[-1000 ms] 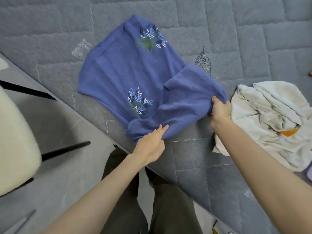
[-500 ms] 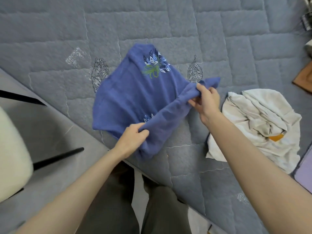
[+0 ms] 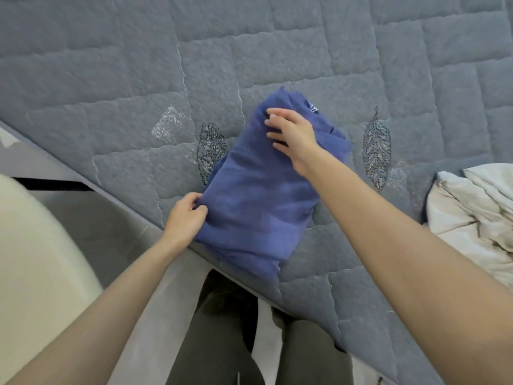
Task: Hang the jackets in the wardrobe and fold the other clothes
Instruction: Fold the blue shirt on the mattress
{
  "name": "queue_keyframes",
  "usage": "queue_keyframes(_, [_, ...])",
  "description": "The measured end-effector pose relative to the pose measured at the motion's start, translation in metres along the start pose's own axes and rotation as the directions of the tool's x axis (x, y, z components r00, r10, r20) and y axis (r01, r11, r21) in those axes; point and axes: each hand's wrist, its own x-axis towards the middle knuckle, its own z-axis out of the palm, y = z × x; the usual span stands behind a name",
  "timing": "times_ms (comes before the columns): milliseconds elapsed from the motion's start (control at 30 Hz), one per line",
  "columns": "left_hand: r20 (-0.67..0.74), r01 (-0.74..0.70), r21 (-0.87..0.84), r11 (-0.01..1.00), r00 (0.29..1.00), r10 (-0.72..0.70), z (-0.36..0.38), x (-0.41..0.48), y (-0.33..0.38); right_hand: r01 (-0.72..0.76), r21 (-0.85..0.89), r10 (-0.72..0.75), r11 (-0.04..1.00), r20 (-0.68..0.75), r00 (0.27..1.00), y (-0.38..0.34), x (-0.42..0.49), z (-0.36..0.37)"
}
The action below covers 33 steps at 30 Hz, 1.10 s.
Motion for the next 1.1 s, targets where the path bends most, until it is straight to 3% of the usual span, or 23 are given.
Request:
queue_keyframes(133, [-0.131,-0.096,0.094,0.991,0.986,0.108,-0.009,0.011,0.014,0.091,-0.08,-0.1,0.993,-0.116,0.988,0.017,-0.011,-0.009])
queue_keyframes(233, [-0.094,-0.19,0.236,0.953,0.972,0.217,0.0,0.023,0.035,0.112,-0.069,-0.127,0.991,-0.264,0.956,0.043,-0.031,-0.026])
queue_keyframes(333, [-0.017,-0.198,0.333,0.922,0.976,0.216,0.018,0.037,0.055,0.056,-0.166,-0.131,0.985,-0.486,0.864,0.076,-0.051,-0.04])
queue_keyframes(400, [-0.04,-0.161,0.339,0.927,0.982,0.185,0.03,0.043,0.064,-0.074,-0.172,-0.037,0.982,-0.566,0.824,0.098,-0.059,-0.047])
queue_keyframes(467, [-0.073,-0.079,0.316,0.945,0.992,0.107,0.039,0.048,0.071,-0.209,-0.074,0.137,0.975,-0.54,0.83,0.115,-0.064,-0.05])
queue_keyframes(533, [-0.043,-0.046,0.465,0.884,0.996,0.075,0.043,0.052,0.073,-0.268,0.02,0.252,0.963,-0.406,0.878,0.125,-0.067,-0.048])
queue_keyframes(633, [0.052,-0.11,0.626,0.772,0.994,0.1,0.041,0.055,0.069,-0.259,0.037,0.257,0.965,-0.32,0.912,0.13,-0.071,-0.045])
queue_keyframes(700, [0.104,-0.163,0.53,0.832,0.986,0.127,0.033,0.053,0.067,-0.229,0.106,0.25,0.968,-0.299,0.921,0.125,-0.073,-0.049])
queue_keyframes(800, [0.174,-0.241,0.173,0.955,0.962,0.211,0.015,0.041,0.072,-0.148,0.227,0.202,0.963,-0.238,0.95,0.111,-0.079,-0.059])
queue_keyframes(967, [0.148,-0.381,-0.015,0.924,0.913,0.379,-0.011,0.009,0.09,0.061,0.184,-0.014,0.981,-0.247,0.969,0.09,-0.099,-0.081])
queue_keyframes(1033, [0.267,-0.398,-0.134,0.907,0.867,0.42,-0.02,-0.001,0.098,0.143,0.174,-0.118,0.974,-0.147,0.982,0.084,-0.111,-0.092])
queue_keyframes(1100, [0.418,-0.482,-0.092,0.871,0.776,0.473,-0.027,-0.007,0.103,0.216,0.058,-0.215,0.975,-0.016,0.976,0.079,-0.12,-0.097])
